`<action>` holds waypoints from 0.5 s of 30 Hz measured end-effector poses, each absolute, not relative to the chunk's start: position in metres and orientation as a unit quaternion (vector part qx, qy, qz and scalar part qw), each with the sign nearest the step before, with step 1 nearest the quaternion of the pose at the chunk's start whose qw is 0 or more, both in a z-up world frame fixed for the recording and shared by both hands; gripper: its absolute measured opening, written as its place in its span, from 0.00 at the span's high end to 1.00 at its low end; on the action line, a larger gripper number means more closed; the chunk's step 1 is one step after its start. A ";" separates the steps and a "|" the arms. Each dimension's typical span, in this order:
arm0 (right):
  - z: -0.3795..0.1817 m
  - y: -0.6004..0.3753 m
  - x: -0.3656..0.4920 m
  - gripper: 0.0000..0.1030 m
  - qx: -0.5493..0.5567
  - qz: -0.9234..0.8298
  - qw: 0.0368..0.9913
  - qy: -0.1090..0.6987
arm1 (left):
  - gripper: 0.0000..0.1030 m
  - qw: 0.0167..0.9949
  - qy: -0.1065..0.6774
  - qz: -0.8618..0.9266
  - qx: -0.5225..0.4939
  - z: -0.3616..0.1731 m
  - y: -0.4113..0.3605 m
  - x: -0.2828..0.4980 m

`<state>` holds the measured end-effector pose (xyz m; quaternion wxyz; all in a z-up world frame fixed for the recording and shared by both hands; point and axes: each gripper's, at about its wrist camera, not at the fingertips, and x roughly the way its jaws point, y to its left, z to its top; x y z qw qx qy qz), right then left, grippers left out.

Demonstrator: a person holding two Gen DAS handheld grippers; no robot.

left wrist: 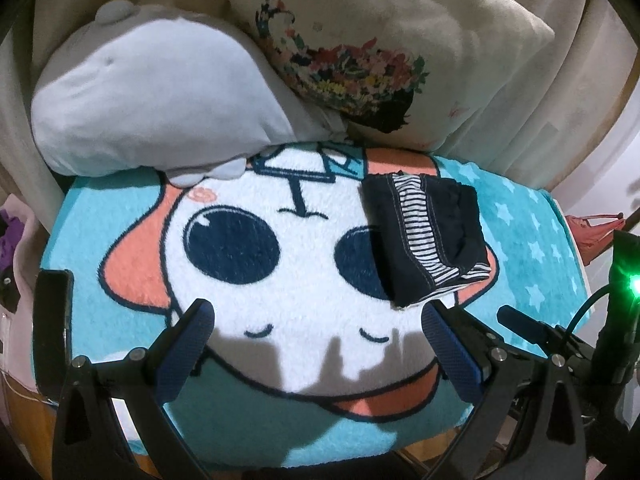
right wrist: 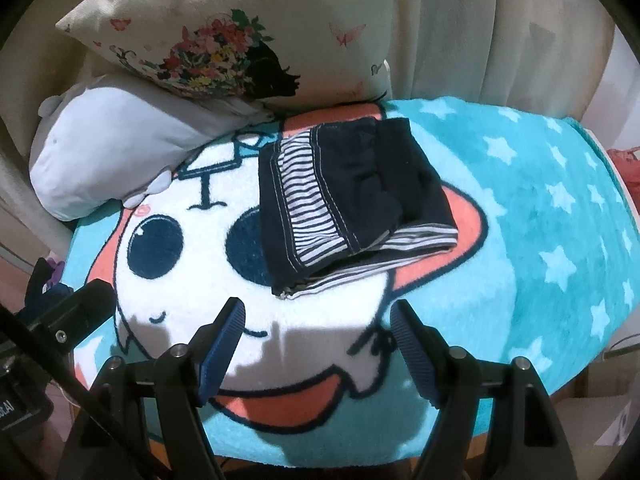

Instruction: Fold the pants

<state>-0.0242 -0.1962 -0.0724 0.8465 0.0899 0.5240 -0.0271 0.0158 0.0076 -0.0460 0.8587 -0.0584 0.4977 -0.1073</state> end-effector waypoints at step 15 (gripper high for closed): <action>-0.082 -0.187 -0.018 0.22 0.085 -0.025 0.838 0.538 | 0.00 0.846 0.518 -0.105 -0.071 -0.060 0.016 0.020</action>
